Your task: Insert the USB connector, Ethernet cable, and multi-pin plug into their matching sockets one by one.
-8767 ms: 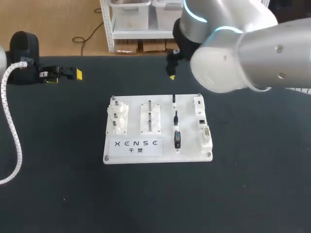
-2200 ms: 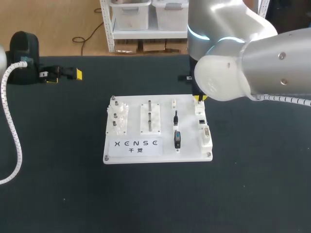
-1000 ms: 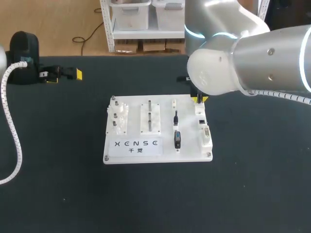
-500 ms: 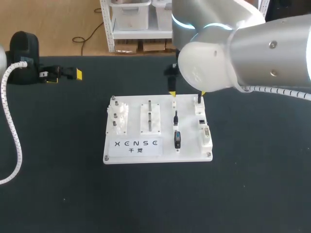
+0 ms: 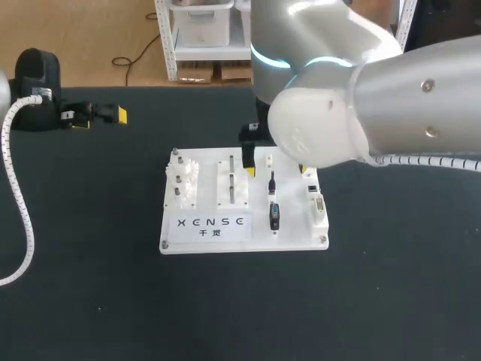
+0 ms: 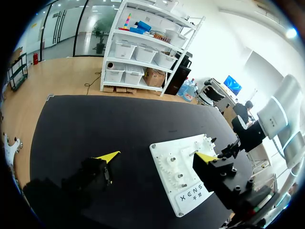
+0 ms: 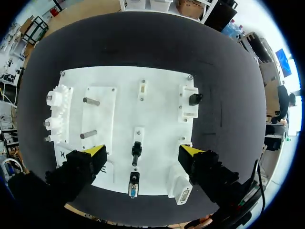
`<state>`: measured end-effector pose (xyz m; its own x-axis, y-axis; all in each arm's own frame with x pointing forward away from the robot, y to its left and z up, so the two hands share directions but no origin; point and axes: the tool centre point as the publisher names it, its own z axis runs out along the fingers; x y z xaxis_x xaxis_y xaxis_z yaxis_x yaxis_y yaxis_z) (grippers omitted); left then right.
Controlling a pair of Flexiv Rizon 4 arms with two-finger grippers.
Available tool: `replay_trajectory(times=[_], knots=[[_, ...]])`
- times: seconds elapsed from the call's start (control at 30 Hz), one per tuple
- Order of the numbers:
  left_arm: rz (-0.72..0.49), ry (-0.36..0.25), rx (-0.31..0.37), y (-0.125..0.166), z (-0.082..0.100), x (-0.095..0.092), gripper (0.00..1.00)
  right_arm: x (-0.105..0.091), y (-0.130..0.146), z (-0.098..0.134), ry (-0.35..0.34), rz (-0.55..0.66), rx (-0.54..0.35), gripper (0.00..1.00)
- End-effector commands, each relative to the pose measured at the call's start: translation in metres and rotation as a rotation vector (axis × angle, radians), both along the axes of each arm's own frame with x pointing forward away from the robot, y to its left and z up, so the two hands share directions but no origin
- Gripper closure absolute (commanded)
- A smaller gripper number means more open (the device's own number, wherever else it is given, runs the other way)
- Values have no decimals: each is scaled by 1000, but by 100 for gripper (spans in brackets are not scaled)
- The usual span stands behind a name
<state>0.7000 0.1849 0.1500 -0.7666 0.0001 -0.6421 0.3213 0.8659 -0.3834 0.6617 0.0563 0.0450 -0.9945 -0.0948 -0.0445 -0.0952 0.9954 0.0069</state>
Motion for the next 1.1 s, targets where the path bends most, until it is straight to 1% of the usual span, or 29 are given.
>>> replay_trajectory(times=[0.03, 0.27, 0.53, 0.6, 0.67, 0.73, 0.97, 1.1], knots=[[0, 0, 0, 0, 0, 0, 0, -7, 2, -10, 7, 6, -2, 0], [0, 0, 0, 0, 0, 0, 0, -10, -1, -20, 22, -3, -10, 0], [0, 0, 0, 0, 0, 0, 0, -4, 1, -30, 32, 5, -13, 0], [0, 0, 0, 0, 0, 0, 0, -3, 2, -32, 33, 6, -15, 17], [0, 0, 0, 0, 0, 0, 0, -2, 3, -34, 29, 14, -21, 49], [0, 0, 0, 0, 0, 0, 0, -2, 4, -35, 27, 18, -21, 56], [0, 0, 0, 0, 0, 0, 0, -4, 6, -35, 20, 29, -20, 67], [0, 0, 0, 0, 0, 0, 0, -5, 6, -34, 17, 32, -16, 80]])
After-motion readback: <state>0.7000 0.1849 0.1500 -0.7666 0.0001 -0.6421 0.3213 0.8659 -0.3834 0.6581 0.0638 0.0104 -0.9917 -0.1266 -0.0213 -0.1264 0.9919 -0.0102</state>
